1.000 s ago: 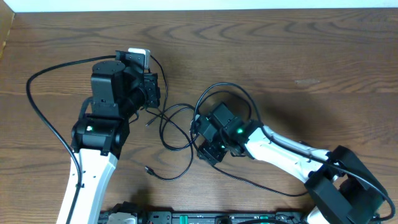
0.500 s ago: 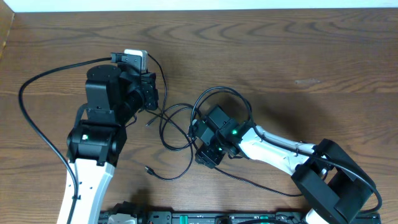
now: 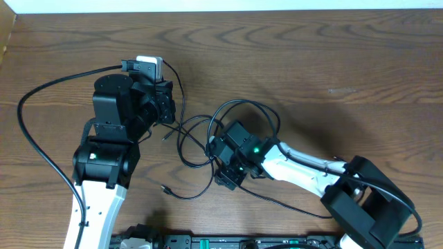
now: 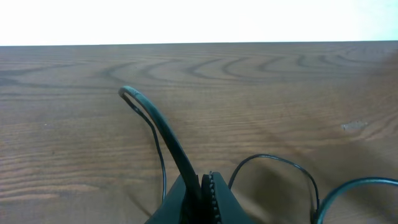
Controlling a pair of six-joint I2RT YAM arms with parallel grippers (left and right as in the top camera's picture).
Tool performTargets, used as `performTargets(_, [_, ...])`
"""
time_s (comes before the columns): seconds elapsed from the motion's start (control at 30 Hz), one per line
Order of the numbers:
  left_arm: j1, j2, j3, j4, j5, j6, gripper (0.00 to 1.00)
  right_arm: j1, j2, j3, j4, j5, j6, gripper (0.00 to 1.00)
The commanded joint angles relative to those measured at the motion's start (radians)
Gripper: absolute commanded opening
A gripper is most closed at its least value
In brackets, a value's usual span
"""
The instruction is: Untangle cables
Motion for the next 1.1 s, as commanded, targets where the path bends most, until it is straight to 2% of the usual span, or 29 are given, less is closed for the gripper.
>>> performTargets(0.0, [0.000,-0.012,0.027,-0.010,-0.008,-0.006,0.09,0.021,0.083,-0.012,-0.019,0.074,-0.002,0.72])
performTargets(0.33, [0.000,-0.013,0.027,-0.012,-0.008,-0.009,0.09,0.039,0.109,-0.012,-0.056,0.185,0.035,0.74])
performTargets(0.6, [0.000,-0.013,0.027,-0.011,-0.004,-0.034,0.08,0.038,0.109,-0.012,-0.183,0.259,0.050,0.74])
performTargets(1.07, [0.000,-0.051,0.027,-0.014,0.022,-0.039,0.08,0.053,0.134,-0.012,-0.130,0.224,0.050,0.75])
